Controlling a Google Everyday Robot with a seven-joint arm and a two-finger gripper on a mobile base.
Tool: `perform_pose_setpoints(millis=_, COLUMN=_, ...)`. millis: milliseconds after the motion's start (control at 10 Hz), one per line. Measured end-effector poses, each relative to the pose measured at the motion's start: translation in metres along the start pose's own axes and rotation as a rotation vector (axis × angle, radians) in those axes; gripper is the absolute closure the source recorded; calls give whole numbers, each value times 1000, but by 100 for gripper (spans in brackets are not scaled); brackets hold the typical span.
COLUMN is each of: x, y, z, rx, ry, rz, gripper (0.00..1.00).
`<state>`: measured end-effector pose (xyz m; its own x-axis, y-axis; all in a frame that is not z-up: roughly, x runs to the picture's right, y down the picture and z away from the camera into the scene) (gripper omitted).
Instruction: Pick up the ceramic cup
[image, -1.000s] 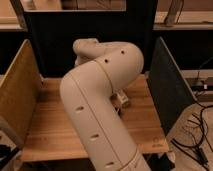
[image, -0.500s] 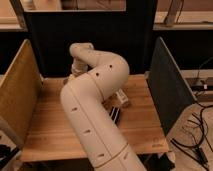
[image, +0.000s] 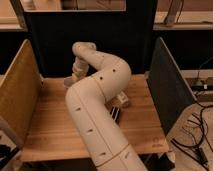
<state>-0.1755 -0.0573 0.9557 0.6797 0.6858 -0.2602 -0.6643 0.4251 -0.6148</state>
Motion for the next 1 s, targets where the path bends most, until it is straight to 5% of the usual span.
perform_pose_setpoints(millis=200, x=-8, y=3, z=-15, rx=-19, ry=-36, rz=0, gripper=99)
perform_pose_setpoints(millis=500, x=-28, y=5, z=-49, rx=-29, ry=-120, rz=-9, gripper=100)
perform_pose_setpoints(millis=800, x=-46, y=-16, z=-111, rx=39, ry=-250, rz=-8, gripper=100)
perform_pose_setpoints(millis=1000, x=-40, y=-44, z=-151, rx=83, ry=-329, rz=59, gripper=100)
